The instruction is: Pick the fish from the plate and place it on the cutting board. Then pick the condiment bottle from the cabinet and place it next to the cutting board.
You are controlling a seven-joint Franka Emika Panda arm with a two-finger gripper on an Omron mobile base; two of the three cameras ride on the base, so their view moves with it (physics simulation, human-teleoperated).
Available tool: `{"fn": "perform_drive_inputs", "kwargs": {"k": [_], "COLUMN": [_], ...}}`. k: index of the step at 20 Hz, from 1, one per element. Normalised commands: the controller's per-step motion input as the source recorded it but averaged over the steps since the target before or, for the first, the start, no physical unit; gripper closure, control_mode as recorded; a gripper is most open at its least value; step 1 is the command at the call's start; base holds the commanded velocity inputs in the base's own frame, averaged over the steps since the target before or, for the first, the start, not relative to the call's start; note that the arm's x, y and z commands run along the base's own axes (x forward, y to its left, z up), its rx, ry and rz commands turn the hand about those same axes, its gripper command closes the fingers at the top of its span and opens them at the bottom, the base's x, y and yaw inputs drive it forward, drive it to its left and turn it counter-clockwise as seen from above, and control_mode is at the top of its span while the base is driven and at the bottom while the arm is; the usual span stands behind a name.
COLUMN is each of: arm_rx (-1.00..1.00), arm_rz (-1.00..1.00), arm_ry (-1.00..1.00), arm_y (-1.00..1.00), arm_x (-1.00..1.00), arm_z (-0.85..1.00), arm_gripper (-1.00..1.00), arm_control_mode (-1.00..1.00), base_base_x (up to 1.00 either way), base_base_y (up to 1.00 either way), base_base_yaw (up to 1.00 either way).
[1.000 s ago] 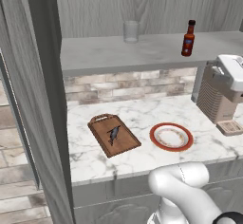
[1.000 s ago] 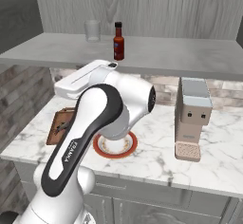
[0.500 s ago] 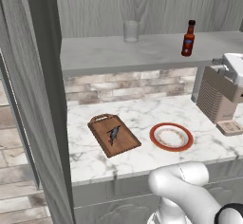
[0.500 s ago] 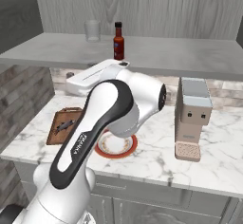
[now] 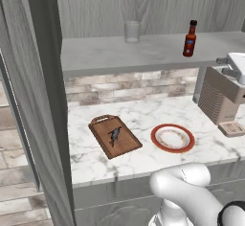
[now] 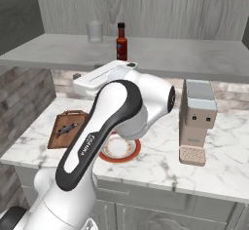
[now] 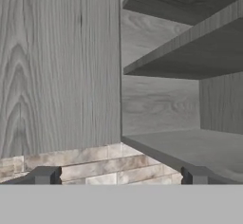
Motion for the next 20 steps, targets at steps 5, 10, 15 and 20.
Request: {"fn": "perform_drive_inputs", "kwargs": {"k": [5, 10, 15, 20], "arm_rx": [0.00, 0.00, 0.00, 0.00], "arm_rz": [0.00, 0.00, 0.00, 0.00], "arm_ry": [0.00, 0.00, 0.00, 0.00], "arm_y": [-0.05, -0.05, -0.02, -0.04], "arm_x": [0.04, 0.10, 0.16, 0.18], "arm_z": [0.00, 0.06, 0.11, 0.11], "arm_gripper": [-1.00, -1.00, -1.00, -1.00], "arm_control_mode": [-1.00, -1.00, -1.00, -1.00], "base_base_x": [0.00, 0.00, 0.00, 0.00], "base_base_y": [0.00, 0.00, 0.00, 0.00], "base_base_yaw": [0.00, 0.00, 0.00, 0.00]}}
